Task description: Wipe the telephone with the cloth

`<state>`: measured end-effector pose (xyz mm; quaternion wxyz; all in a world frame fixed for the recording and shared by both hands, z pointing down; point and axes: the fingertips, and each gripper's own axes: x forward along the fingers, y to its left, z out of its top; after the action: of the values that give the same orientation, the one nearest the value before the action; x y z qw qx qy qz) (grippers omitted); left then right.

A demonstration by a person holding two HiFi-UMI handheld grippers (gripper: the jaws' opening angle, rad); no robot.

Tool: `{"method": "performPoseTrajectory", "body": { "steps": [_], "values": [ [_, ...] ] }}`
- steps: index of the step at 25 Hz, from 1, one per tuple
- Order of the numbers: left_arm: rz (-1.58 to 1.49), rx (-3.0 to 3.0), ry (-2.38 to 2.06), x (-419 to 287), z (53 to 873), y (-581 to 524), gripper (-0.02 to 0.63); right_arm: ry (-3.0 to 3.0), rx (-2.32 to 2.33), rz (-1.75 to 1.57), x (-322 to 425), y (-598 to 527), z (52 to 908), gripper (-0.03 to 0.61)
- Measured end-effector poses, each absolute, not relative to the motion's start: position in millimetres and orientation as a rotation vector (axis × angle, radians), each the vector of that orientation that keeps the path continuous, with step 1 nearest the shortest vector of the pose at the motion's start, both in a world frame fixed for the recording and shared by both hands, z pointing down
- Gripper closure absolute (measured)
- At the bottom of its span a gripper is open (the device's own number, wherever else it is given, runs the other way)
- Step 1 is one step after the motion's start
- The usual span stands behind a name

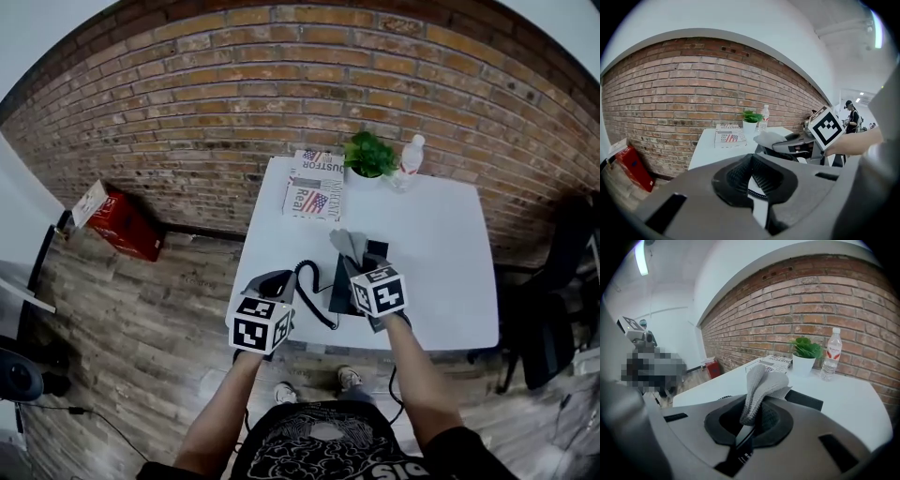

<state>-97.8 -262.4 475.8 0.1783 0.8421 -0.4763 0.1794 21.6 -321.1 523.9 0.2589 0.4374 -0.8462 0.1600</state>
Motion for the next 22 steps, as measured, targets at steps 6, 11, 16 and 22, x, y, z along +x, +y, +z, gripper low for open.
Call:
{"method": "performPoseTrajectory", "body": {
  "steps": [6, 11, 16, 22],
  "values": [
    [0.513, 2.421, -1.287, -101, 479, -260, 0.607, -2.261, 1.196, 0.463, 17, -305, 535, 0.569],
    [0.528, 2.447, -1.240, -102, 485, -256, 0.607, -2.235, 1.214, 0.472, 16, -292, 544, 0.569],
    [0.539, 2.471, -1.195, -102, 488, -250, 0.607, -2.220, 1.244, 0.497, 14, -277, 553, 0.569],
    [0.550, 2.495, -1.163, -102, 488, -244, 0.607, -2.208, 1.260, 0.521, 12, -264, 559, 0.569]
  ]
}}
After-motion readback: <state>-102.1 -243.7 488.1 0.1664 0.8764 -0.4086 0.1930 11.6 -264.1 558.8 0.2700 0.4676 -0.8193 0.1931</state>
